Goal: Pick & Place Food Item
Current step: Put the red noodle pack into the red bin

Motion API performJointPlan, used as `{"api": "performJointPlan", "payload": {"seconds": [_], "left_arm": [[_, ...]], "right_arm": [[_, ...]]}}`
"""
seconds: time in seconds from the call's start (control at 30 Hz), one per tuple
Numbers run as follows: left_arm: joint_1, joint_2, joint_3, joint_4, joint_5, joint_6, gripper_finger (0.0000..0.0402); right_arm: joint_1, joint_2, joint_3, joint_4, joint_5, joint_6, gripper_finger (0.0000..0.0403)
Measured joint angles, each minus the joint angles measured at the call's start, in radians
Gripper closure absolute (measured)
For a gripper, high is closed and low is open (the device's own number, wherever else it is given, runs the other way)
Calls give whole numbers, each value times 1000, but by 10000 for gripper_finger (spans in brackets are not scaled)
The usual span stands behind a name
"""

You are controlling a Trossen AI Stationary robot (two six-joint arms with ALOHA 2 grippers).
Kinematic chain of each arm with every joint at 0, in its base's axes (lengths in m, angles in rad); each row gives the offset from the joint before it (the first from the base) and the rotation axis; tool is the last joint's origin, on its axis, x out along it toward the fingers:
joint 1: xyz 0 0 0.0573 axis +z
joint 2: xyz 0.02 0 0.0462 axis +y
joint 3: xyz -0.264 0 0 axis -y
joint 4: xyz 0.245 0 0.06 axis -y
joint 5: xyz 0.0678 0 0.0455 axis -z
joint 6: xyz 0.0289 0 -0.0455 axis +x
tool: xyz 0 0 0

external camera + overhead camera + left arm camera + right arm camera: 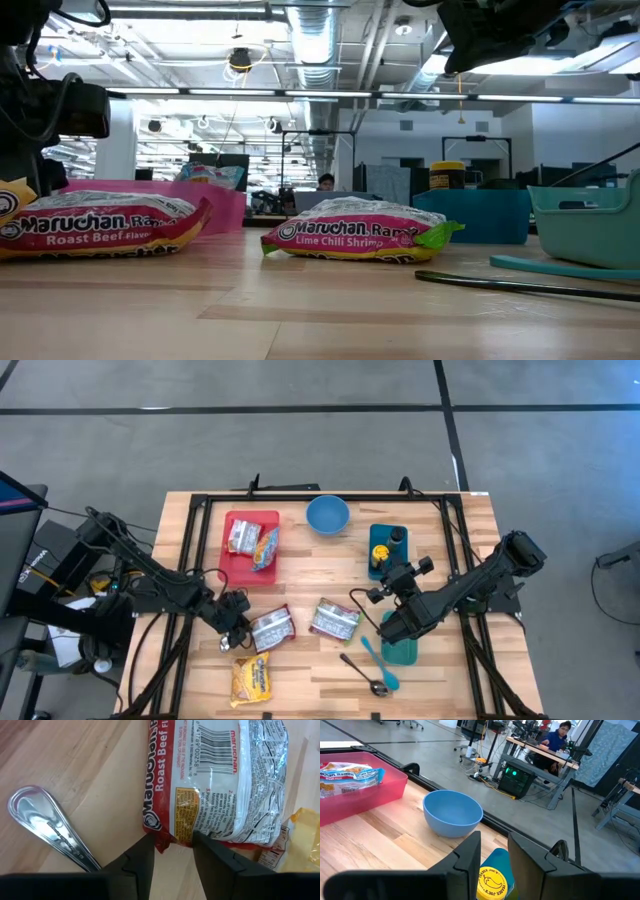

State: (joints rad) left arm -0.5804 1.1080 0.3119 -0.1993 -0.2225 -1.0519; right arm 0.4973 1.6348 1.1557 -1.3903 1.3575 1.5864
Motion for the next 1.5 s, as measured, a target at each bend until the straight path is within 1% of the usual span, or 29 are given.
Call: {"api": "performJointPlan", "payload": {"seconds": [0.1,0.4,0.6,0.8,1.03,1.27,1.5], "left_arm": [[0,0,0,0,2,0,292],[0,0,0,0,1,0,362],[0,0,0,-2,1,0,397],[0,0,0,-2,0,7,400],[0,-1,0,33,-38,138,401],[0,-3,0,85,-44,233,401],[0,-29,0,96,-112,296,401]], "right_arm": [[0,0,0,0,0,0,311],[0,0,0,0,0,0,311],[0,0,0,0,0,0,311],[0,0,0,0,0,0,311],[0,0,0,0,0,0,311],[0,0,0,0,0,0,311],[0,0,0,0,0,0,311]]}}
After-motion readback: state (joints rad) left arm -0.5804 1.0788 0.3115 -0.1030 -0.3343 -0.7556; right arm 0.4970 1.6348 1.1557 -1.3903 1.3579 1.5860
